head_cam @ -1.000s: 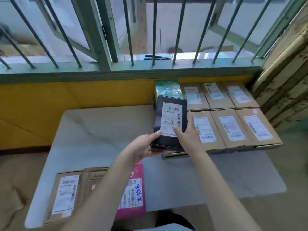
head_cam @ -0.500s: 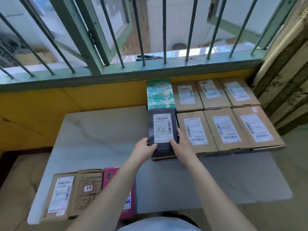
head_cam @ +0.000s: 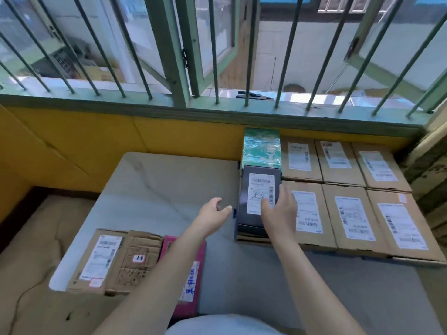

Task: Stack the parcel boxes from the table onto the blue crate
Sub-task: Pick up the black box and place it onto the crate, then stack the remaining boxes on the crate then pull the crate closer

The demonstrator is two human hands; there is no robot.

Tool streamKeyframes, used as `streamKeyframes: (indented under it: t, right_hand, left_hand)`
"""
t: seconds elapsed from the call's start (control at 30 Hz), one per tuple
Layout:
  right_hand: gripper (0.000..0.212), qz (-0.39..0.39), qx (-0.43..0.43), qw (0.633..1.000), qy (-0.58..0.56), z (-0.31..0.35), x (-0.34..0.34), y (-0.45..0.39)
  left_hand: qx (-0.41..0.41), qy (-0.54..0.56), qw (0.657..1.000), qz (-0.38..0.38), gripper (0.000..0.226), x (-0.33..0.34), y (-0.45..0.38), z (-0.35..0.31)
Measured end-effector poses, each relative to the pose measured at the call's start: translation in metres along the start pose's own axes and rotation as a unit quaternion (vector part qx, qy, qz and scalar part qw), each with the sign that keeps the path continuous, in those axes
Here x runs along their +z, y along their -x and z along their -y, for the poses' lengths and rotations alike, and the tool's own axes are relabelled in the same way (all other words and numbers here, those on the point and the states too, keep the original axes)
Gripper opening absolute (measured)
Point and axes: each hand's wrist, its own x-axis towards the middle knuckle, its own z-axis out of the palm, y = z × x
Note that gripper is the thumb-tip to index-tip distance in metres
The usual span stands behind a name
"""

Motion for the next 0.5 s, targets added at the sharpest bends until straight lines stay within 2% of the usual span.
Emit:
streamKeyframes:
  t: [0.07, 0.2, 0.33, 0.5]
  right_hand:
    - [0.061, -0.014, -0.042, 0.999, 0.0, 0.026, 0.012, 0.004]
    - [0.06, 0.029, -0.145, 0.989, -0.027, 0.084, 0.06, 0.024]
    - [0.059, 0.159, -0.19, 0.968, -0.026, 0.129, 0.136, 0.062]
    - [0.061, 0.327, -0.209, 0.92, 0.044, 0.167, 0.236, 0.107]
  left_hand:
    - [-0.017, 0.012, 0.999, -0.048, 0.057, -0.029, 0.005, 0.022]
    - [-0.092, 0.054, 0.984, -0.139, 0.052, -0.092, 0.031, 0.086]
    - [-0.168, 0.14, 0.954, -0.207, 0.045, -0.142, 0.062, 0.175]
    - [-0.258, 0.166, 0.914, -0.265, 0.045, -0.191, 0.081, 0.273]
